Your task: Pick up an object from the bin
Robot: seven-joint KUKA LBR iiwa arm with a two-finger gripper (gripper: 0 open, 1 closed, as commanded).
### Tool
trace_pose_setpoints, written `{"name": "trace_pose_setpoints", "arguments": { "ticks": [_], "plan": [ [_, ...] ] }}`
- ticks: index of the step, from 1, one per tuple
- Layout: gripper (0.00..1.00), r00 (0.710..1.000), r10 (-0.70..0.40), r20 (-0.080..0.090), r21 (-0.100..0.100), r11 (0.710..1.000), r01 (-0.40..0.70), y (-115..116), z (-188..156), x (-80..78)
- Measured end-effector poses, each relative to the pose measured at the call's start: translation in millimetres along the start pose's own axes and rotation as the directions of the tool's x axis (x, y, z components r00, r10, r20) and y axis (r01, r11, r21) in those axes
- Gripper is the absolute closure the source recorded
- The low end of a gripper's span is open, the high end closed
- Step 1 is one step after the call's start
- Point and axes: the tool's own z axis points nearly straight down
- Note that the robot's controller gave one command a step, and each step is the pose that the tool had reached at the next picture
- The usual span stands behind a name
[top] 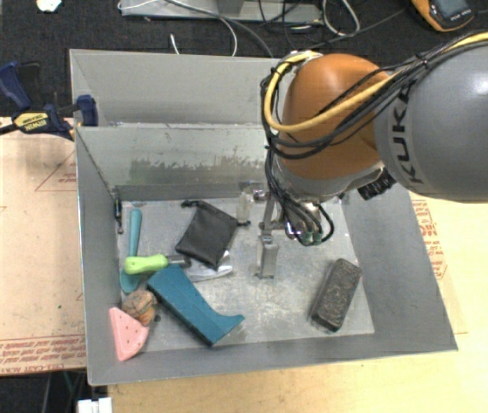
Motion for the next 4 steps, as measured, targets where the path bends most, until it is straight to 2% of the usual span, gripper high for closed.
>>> {"name": "trace_pose_setpoints", "arguments": {
  "ticks": [1, 2, 3, 4],
  "plan": [
    [0.00, 1.000, 0.002, 0.007, -0.001, 1.000, -0.002, -0.5, -3.9, -1.6],
    [0.00, 0.994, -0.106, 0.013, 0.000, 0.994, 0.106, 5.7, 41.1, -14.8],
    [0.00, 0.975, -0.220, 0.016, 0.001, 0.975, 0.220, -27.4, 115.9, -35.1],
    [0.00, 0.920, -0.391, 0.018, 0.002, 0.920, 0.391, -28.0, 142.8, -91.3]
  ]
}}
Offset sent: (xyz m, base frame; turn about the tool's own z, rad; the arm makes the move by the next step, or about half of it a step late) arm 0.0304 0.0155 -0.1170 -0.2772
